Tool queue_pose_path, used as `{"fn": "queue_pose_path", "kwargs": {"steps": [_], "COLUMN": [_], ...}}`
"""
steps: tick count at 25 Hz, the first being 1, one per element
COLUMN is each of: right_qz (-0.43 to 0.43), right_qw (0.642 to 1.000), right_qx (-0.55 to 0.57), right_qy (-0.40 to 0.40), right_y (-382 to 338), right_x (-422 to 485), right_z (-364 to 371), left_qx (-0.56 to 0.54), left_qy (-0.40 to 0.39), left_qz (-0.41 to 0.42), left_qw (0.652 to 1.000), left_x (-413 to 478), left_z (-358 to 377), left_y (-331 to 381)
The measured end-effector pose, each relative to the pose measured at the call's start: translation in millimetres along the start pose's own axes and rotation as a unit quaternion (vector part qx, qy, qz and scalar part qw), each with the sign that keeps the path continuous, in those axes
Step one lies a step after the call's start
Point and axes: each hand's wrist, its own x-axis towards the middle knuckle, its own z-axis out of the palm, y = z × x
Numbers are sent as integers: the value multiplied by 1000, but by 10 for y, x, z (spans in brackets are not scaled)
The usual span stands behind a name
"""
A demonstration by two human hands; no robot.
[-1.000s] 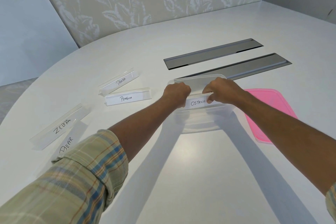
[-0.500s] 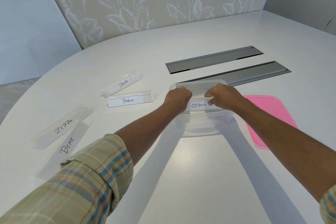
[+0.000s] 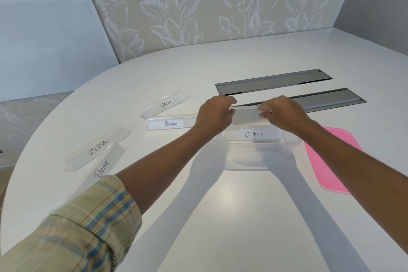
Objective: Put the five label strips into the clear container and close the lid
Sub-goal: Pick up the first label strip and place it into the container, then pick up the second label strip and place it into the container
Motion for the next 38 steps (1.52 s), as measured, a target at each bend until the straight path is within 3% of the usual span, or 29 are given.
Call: {"fn": "queue_pose_path", "kwargs": {"steps": [3,9,16,24,38], "right_qz": [-7,-33,-42,-64,-74], "right_qw": [998,989,991,989,991], "right_qx": [40,134,116,20,-10], "right_qy": [51,59,-53,-130,-112], "right_y": [-298,-1031,-1764,-2092,-2154], "right_x": [104,451,859,1185,1184], "right_z": [-177,-241,253,920,986], "left_qx": [17,81,121,153,136], "left_qy": [2,-54,-147,-193,-180], "left_qz": [-42,-124,-158,-124,-94], "left_qw": [999,987,969,961,970], "left_x": [-130,-301,-359,-261,-333], "left_z": [-288,-710,-674,-420,-476], "left_y": [-344,-1326,-2131,-2473,-2498]}}
